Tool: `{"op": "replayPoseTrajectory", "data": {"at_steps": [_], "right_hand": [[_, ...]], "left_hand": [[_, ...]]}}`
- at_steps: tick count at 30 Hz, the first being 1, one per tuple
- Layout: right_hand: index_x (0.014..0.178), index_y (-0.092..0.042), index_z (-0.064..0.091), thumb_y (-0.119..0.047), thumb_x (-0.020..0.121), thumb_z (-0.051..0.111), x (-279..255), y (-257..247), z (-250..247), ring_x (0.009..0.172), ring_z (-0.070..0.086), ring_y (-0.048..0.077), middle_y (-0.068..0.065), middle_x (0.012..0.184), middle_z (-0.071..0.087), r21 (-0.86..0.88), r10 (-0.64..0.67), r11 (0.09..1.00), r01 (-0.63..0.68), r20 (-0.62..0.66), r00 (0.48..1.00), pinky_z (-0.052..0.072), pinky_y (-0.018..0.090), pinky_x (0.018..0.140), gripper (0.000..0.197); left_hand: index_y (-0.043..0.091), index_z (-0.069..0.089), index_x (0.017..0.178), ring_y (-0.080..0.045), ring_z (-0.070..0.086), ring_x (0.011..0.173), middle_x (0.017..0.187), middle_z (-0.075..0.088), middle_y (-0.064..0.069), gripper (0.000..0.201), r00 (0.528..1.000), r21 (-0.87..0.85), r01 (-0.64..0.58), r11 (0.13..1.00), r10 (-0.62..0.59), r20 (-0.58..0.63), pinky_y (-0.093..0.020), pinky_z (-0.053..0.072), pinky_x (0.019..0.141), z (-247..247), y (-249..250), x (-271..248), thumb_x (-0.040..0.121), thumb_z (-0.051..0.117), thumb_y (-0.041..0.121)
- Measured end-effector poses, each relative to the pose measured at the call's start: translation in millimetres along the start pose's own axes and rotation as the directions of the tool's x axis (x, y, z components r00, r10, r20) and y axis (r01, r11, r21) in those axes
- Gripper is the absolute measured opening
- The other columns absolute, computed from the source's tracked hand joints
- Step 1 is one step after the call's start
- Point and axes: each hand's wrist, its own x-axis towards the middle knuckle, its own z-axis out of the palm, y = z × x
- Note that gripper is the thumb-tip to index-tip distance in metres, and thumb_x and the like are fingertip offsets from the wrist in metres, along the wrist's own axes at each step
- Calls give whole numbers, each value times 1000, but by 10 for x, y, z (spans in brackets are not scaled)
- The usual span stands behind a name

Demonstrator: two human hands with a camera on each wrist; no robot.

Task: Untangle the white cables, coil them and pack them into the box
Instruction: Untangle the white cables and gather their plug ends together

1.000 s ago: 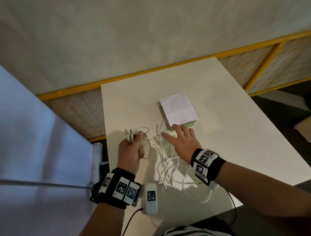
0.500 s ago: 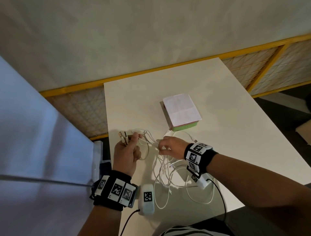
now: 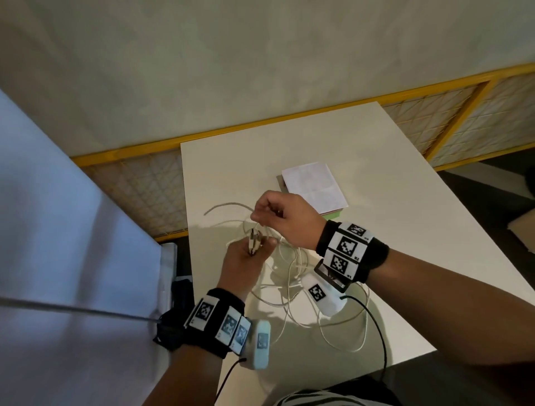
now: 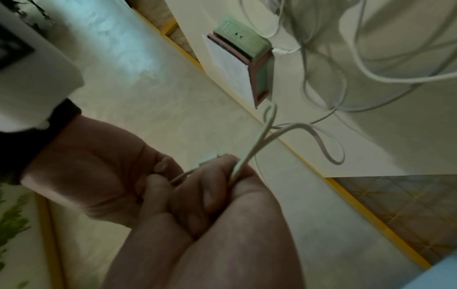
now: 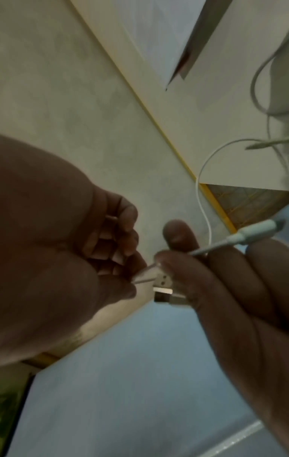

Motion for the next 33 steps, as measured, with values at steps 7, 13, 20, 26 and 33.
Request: {"op": "replayPoseTrajectory", "data": {"at_steps": [7,13,20,26,33], "right_hand": [[93,-8,64,-28,94,49,-233,251,-5,74,56,12,16,86,64,129,60,989,-78,139,989,46,32,76,25],[79,-18,61,-22,97,42,-520,530,-436,54,55,11,-6,55,58,250,233,941,-230,19,972,46,25,62,26],[90,-21,56,-29,97,41,-1098,1546,-926,94,59,25,8,99,65,-640,555,659,-396,59,830,40,31,83,19],[147,-18,13,-39,74,61,-818,1115,-553,141,19,27,8,155,18,-652,415,692,-310,8,910,21,38,112,90],[119,-10,59,-25,89,58,-41,140,501,115,55,26,12,121,61,-354,108,935,21,341,934,42,30,95,33]], "left_hand": [[2,56,54,-5,34,39,39,44,6,41,992,81,-121,989,116,54,-18,29,46,14,150,-25,85,68,25],[27,72,63,-4,31,37,39,42,9,41,982,-86,-96,992,80,-170,-18,29,41,-348,195,-176,97,48,31],[23,55,64,-8,12,36,39,23,8,39,947,-786,-97,611,-186,-261,-20,15,38,-785,171,-158,97,41,38],[19,44,65,-5,20,31,38,23,7,38,936,-856,-14,517,-293,-193,-18,20,33,-469,-1,-63,99,39,37],[19,43,57,-5,22,32,40,25,8,43,976,-891,-61,450,-160,-147,-17,24,34,-437,426,-125,98,40,32]]}}
